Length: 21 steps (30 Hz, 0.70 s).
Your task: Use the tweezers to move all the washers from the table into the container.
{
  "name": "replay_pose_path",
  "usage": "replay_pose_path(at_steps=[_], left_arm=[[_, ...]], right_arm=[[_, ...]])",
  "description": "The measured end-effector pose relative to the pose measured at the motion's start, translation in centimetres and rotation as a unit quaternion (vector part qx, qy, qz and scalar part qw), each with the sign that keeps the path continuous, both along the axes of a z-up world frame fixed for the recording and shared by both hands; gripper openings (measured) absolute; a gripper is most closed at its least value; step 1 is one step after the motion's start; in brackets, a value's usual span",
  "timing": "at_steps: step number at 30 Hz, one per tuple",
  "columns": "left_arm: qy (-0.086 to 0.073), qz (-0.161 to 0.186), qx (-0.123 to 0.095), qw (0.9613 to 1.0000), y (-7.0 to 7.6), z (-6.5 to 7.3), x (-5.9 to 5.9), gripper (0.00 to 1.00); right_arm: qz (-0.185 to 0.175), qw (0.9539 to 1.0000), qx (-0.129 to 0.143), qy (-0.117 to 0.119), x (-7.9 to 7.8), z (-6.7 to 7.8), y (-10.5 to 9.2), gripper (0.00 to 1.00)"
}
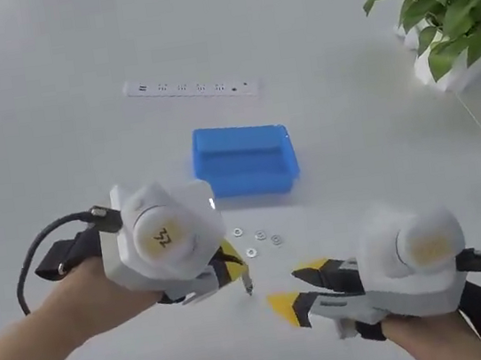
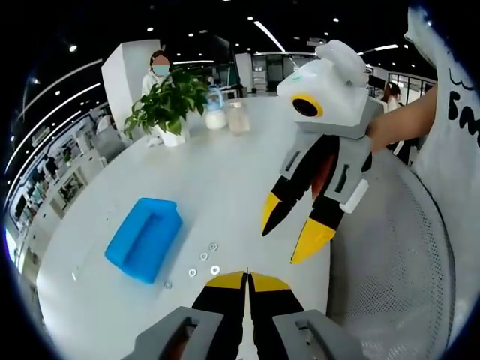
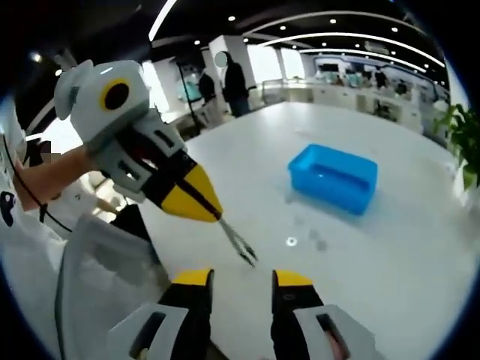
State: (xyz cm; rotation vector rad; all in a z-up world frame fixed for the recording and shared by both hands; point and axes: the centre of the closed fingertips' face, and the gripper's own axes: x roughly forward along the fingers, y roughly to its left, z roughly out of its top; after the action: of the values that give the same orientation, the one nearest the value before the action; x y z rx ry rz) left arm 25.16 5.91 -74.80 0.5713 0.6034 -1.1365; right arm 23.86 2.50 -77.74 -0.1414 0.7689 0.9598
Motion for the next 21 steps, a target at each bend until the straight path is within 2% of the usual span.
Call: replay_pose_path(at_steps=[7,9,15,21], left_arm=[[-0.015,0.009,-0.002,0.9998,0.9,0.8,0.6,0.0],[-0.019,0.01,-0.002,0.9998,1.1,1.0,0.7,0.0],[-0.018,0.012,-0.001,0.9998,1.3,1.0,0.7,0.0],[-0.012,0.007,0.005,0.9999,1.4,0.3,0.1,0.0]], right_arm=[[0.018,0.9995,0.025,0.006,0.8,0.4,1.9,0.19],[0.027,0.9993,0.025,0.005,0.7,0.3,2.6,0.18],[0.053,0.9985,0.013,0.004,0.5,-0.8,4.1,0.17],[0.065,0.9977,0.007,-0.016,2.0,-1.2,5.3,0.14]])
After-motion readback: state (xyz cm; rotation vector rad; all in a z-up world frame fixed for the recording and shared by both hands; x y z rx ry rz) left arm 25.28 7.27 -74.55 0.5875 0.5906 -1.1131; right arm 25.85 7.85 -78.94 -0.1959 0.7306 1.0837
